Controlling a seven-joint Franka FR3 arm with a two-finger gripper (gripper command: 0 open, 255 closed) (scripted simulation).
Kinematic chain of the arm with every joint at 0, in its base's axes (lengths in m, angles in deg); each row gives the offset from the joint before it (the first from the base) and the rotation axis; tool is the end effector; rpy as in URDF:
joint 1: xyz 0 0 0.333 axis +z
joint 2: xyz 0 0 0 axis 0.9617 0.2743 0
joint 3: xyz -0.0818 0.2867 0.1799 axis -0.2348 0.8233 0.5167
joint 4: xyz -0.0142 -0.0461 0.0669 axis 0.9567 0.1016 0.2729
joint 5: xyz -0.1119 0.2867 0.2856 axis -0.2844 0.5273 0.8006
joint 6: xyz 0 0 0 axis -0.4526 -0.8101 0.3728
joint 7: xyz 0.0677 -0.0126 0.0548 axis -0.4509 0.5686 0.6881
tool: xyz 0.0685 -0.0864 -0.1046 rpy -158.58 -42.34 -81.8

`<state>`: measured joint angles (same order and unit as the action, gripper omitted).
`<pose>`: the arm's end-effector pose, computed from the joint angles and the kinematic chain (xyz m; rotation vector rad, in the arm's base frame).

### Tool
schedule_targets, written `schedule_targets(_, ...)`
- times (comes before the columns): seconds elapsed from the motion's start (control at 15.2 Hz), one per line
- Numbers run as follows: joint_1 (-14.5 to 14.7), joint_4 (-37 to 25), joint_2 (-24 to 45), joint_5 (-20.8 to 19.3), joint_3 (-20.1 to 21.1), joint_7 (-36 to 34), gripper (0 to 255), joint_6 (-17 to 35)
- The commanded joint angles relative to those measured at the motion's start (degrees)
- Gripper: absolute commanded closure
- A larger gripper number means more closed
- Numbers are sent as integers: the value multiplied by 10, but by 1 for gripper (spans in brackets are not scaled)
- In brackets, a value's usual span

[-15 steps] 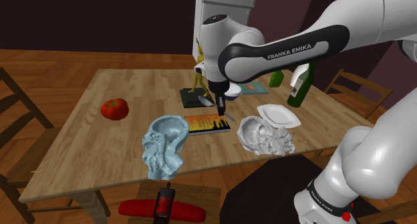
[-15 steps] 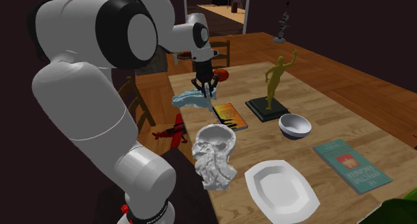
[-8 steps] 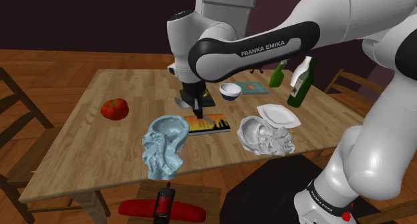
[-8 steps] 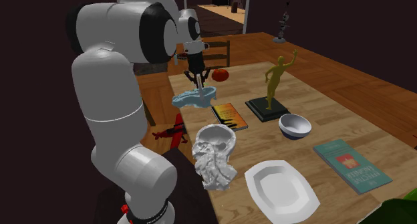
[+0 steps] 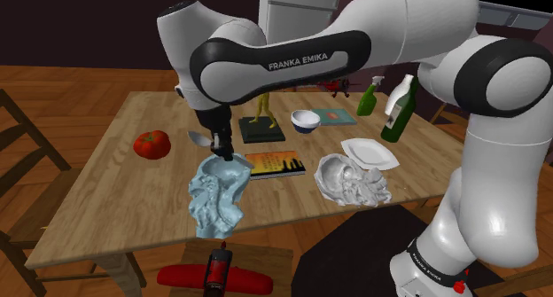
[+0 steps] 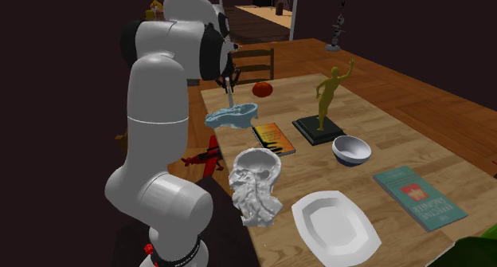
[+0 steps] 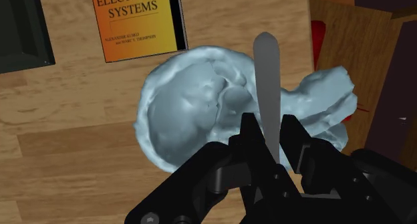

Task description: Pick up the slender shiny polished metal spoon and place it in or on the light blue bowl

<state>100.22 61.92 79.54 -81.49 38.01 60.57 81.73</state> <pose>0.5153 0.4308 0.4373 2.5853 1.3609 -0.2087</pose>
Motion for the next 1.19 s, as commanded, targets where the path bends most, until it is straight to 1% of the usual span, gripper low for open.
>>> schedule_targets(0.0,10,-29,27,-7,0,-9,255,-6)
schedule_targets(0.92,6,47,49,-18,-5,-29,255,89)
schedule_targets(1.12,6,50,50,-18,-5,-30,255,94)
